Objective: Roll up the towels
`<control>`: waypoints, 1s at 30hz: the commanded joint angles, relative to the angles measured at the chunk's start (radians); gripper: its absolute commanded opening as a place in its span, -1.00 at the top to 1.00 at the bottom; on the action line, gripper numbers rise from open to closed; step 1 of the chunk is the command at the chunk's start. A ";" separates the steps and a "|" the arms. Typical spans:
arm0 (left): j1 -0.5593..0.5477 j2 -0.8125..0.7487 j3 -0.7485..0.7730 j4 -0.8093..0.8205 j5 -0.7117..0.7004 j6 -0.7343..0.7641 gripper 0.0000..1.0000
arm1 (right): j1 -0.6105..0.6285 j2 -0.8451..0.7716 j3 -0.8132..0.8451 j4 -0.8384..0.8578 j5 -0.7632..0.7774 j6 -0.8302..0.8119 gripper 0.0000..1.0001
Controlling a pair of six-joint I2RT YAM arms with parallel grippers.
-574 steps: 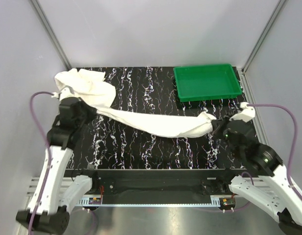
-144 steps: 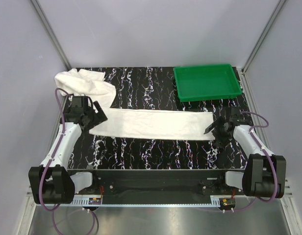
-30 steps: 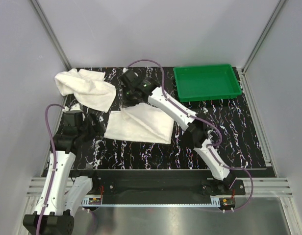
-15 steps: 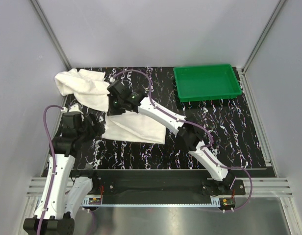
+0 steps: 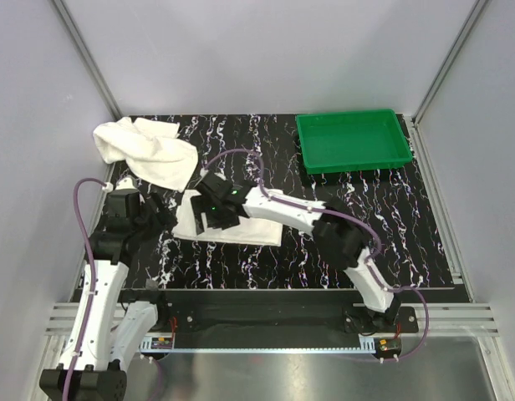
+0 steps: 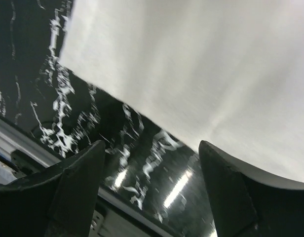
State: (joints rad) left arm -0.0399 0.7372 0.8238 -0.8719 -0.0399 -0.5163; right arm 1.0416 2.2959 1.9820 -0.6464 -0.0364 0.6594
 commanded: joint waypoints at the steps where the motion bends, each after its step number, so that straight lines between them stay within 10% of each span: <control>1: 0.006 0.042 0.005 0.063 -0.028 -0.001 -0.72 | -0.049 -0.324 -0.124 0.094 0.124 -0.037 -0.71; 14: -0.014 0.465 0.116 0.359 -0.069 -0.031 -0.69 | -0.218 -0.717 -0.902 0.336 0.107 0.011 -0.70; 30: -0.049 0.889 0.264 0.514 -0.028 -0.054 -0.63 | -0.241 -0.707 -1.072 0.453 0.039 0.014 -0.64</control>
State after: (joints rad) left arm -0.0753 1.6222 1.0618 -0.4191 -0.0750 -0.5510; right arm 0.8165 1.6154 0.9394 -0.2459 0.0166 0.6746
